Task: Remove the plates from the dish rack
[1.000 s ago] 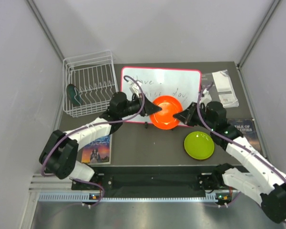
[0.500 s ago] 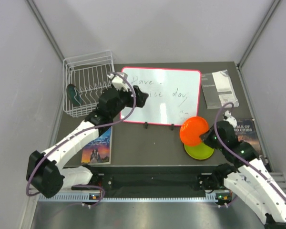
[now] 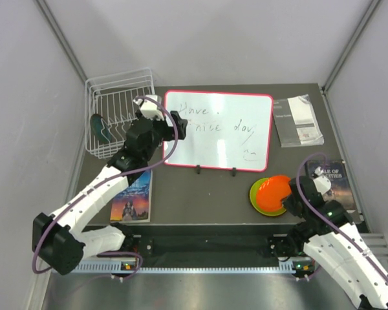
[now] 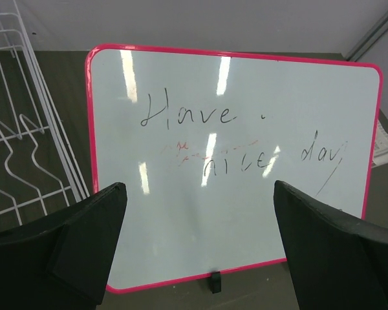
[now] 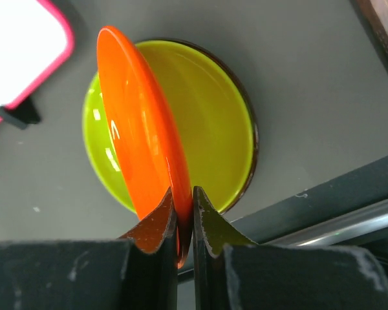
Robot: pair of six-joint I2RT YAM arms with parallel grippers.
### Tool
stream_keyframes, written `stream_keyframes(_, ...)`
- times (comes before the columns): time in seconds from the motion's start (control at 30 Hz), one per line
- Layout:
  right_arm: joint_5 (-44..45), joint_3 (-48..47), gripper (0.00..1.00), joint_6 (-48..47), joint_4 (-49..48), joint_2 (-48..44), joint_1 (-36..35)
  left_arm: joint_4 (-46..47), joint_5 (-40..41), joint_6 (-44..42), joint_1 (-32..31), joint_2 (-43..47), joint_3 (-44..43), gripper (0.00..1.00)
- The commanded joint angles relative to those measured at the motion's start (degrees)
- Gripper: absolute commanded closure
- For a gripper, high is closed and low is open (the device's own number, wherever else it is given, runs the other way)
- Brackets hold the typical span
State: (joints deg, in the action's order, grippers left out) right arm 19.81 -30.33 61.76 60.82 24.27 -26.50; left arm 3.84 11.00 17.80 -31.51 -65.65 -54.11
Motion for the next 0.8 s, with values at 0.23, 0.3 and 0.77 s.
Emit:
stream_keyframes(0.23, 1.1, 0.3, 0.8, 1.0, -3.3, 2.0, 0.0, -0.3, 1.5, -0.8, 3.0, 0.7, -0.5, 0.01)
stream_keyframes(0.3, 0.3, 0.2, 0.71, 0.8, -3.7, 2.3, 0.0, -0.2, 0.9, -0.4, 3.7, 0.4, -0.4, 0.01)
stream_keyframes(0.77, -2.7, -2.6, 0.43, -3.6, -3.1, 8.9, -0.1, -0.4, -4.5, 2.4, 13.7, 0.3, 0.4, 0.01)
